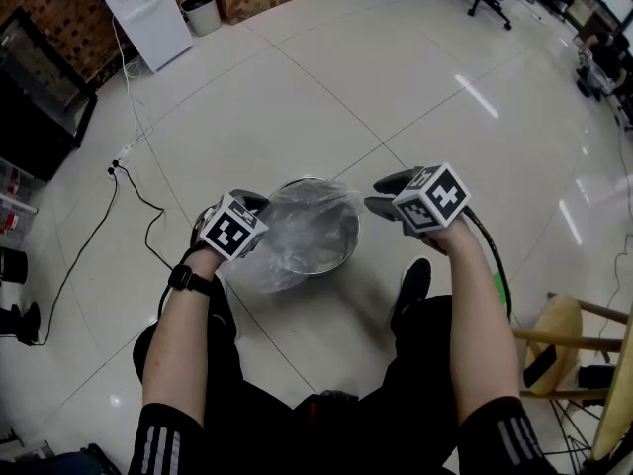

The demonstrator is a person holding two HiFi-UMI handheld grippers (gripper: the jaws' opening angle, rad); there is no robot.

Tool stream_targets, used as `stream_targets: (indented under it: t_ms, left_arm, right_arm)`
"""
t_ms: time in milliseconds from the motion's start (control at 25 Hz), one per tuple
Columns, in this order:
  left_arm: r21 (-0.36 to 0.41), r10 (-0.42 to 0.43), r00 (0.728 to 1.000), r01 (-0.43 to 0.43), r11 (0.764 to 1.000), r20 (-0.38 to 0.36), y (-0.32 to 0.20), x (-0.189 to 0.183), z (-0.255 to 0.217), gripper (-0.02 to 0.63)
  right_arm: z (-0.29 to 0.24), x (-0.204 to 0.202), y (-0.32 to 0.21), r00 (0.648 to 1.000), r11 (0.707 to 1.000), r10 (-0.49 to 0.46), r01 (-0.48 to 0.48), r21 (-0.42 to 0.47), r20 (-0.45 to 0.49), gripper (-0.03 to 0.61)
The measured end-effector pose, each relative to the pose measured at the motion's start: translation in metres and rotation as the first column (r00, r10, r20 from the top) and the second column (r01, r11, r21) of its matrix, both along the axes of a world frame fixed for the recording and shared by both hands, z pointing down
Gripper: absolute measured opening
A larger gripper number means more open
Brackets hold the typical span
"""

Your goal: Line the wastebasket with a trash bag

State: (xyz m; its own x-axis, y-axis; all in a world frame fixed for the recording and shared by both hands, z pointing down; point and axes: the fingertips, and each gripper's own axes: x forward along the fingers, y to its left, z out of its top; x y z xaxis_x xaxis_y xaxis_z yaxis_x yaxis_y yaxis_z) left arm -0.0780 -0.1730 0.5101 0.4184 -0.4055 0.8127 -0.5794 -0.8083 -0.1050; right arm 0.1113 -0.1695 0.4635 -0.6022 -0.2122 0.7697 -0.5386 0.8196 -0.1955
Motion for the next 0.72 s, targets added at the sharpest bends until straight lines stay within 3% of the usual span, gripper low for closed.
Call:
stream_targets:
  t_ms: [80, 160, 360, 440, 560, 600, 680, 720]
  left_arm:
    - [0.007, -0.004, 1.000, 0.004, 1.000, -0.014, -0.002, 0.001, -0.004, -0.006]
    - [0.006, 0.003, 1.000, -0.003, 1.000, -0.027, -0.002, 0.005, -0.006, -0.006]
    - [0.014, 0.066, 0.998, -0.066, 0.998, -0.016, -0.005, 0.015, -0.007, -0.006]
    - [0.000, 0.080, 0.997, -0.080, 0.997, -0.008, -0.007, 0.015, -0.006, -0.006]
    - [-0.012, 0.096, 0.995, -0.096, 0.995, 0.010, -0.013, 0.013, 0.000, -0.006]
    - [-0.015, 0.104, 0.994, -0.104, 0.995, 0.023, -0.016, 0.010, 0.002, -0.006]
    - [-0.028, 0.123, 0.991, -0.121, 0.992, 0.053, -0.019, 0.003, 0.009, -0.006]
    - [-0.031, 0.130, 0.989, -0.128, 0.991, 0.068, -0.021, -0.001, 0.011, -0.006]
  right_arm:
    - [-0.018, -0.008, -0.012, 0.991, 0.998, 0.060, -0.061, 0.006, 0.119, 0.165]
    - [-0.019, -0.018, -0.021, 0.979, 0.994, 0.112, -0.112, -0.009, 0.172, 0.175]
    - [0.024, -0.017, -0.051, 0.971, 0.973, 0.227, -0.229, 0.029, 0.072, 0.218]
    - [0.043, -0.012, -0.061, 0.958, 0.961, 0.275, -0.274, -0.023, 0.085, 0.219]
    - [0.070, -0.013, -0.054, 0.960, 0.955, 0.260, -0.240, -0.175, 0.101, 0.215]
    - [0.075, -0.016, -0.052, 0.965, 0.956, 0.245, -0.224, -0.188, 0.097, 0.190]
    - [0.078, -0.021, -0.054, 0.973, 0.967, 0.218, -0.205, -0.149, 0.081, 0.010]
    - [0.078, -0.023, -0.058, 0.975, 0.972, 0.209, -0.200, -0.120, 0.075, 0.006]
